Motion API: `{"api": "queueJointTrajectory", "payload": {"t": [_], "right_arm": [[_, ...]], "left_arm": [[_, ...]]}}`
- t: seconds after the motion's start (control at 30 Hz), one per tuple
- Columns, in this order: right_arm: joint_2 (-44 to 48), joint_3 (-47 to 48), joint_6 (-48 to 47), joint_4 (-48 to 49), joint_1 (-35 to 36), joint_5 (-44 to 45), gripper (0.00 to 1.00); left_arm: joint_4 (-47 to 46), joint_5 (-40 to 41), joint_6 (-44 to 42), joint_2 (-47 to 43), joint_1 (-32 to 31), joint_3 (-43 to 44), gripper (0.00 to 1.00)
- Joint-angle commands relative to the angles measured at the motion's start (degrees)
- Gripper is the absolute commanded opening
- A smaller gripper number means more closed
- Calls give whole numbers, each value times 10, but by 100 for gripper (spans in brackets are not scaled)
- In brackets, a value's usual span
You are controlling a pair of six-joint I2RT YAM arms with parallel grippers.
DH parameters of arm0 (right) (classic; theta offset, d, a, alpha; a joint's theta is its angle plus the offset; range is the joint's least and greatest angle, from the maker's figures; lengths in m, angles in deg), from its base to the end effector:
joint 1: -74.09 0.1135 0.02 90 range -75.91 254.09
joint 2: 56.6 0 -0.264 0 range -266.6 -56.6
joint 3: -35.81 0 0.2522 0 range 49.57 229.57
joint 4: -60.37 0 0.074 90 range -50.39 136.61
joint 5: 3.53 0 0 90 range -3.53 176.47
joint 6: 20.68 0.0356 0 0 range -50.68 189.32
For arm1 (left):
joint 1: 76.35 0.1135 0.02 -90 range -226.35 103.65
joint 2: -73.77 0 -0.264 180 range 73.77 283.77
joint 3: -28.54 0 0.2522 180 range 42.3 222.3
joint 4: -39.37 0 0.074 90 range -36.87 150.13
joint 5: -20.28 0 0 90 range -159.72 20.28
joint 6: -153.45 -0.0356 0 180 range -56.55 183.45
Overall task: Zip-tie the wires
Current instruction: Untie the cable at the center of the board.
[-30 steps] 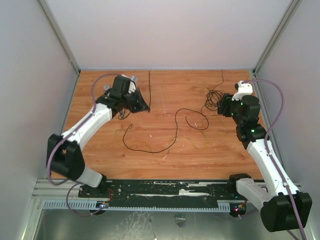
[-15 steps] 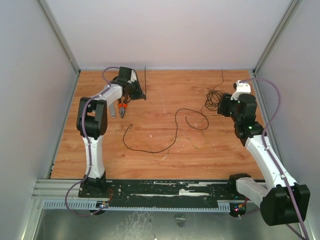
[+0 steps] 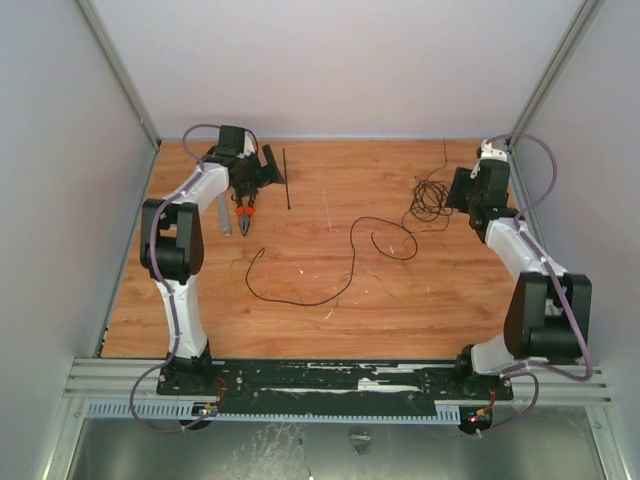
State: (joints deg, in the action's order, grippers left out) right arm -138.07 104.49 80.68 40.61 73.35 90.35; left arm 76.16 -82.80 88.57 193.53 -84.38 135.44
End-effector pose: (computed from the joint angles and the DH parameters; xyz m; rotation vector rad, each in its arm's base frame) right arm 0.3190 -0.0065 0.2598 0.2647 2.1212 0.0363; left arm 0.4616 -0.0733 0.2037 -0.2650 2.4660 -0.5320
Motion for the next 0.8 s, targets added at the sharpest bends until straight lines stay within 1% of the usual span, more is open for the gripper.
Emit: {"api": "queueJointTrajectory", "payload": {"t": [0.0, 0.13, 0.23, 0.3, 0.4, 0.5, 0.63, 0.77], "right_arm": [[-70, 57, 15, 36, -21, -3, 60], [-162, 150, 0, 5, -36, -4, 57], [-210, 193, -5, -6, -52, -18, 50], [-238, 217, -9, -22, -59, -40, 47], [-252, 224, -11, -33, -60, -52, 45], [-254, 209, -1, -16, -61, -86, 45], [-281, 213, 5, -14, -60, -108, 43], [-310, 227, 4, -16, -61, -103, 41]], "left_arm": [[-1, 25, -8, -91, 1, 14, 98], [-16, -3, -6, -162, 1, -9, 98], [-30, -24, 0, -222, 1, -36, 98], [-48, -37, 5, -259, 1, -58, 98], [-65, -56, 15, -306, 2, -84, 98], [-68, -67, 16, -331, 1, -94, 98], [-61, -57, 9, -340, 1, -99, 98], [-58, -58, 9, -346, 1, -109, 98]]}}
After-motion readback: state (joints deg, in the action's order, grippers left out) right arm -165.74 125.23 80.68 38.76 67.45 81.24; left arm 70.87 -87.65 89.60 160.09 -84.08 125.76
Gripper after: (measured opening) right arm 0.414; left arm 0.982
